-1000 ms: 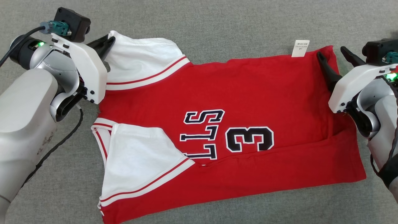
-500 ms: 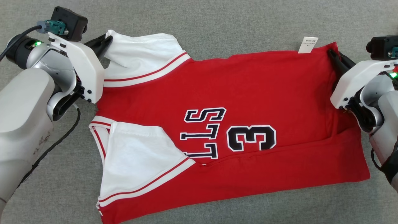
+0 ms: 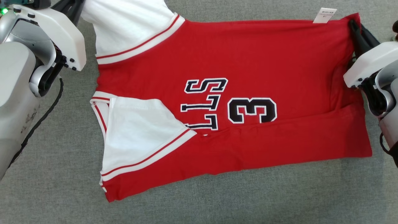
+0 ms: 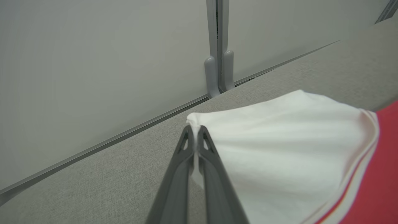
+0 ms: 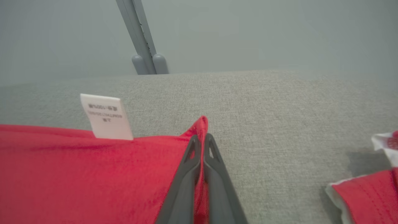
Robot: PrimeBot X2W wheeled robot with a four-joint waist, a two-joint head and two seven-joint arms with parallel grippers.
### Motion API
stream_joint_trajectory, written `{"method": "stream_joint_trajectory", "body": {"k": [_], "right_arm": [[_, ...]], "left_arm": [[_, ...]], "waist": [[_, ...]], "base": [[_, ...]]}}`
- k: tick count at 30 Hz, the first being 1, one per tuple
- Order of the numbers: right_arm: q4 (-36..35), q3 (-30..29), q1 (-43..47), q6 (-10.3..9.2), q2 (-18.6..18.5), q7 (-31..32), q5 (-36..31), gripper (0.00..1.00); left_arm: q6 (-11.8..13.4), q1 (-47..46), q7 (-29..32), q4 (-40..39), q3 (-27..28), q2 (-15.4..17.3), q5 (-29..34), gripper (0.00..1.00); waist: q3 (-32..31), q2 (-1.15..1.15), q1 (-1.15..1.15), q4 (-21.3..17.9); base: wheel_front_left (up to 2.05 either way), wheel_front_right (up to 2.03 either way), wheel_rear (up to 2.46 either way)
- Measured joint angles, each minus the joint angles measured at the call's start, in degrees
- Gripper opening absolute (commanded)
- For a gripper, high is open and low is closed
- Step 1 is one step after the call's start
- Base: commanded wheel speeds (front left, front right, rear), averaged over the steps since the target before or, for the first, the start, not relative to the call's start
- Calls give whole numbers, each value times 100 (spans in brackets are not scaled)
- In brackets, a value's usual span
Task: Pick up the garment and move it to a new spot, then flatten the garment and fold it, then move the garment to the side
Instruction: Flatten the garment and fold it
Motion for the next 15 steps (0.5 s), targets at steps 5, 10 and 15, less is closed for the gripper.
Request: {"method": "stream_joint_trajectory", "body": {"k": [5,10,15], "right_arm": [[231,-52,-267,0,59,-599,-76,0],[172,105,-231,-1,96,-826,-107,0],[-136,205,138,-1,-64,-959,12,0]], "left_arm": [[56,-196,-356,309,21,-181,105,0],[-99,-198,-485,434,-68,-285,116,0],[-246,35,-592,405,-189,-261,122,0]], "waist": [[32,0,0,25],[-12,0,0,52],[-180,0,0,97]], "base": [[0,0,0],[0,0,0],[0,0,0]]}}
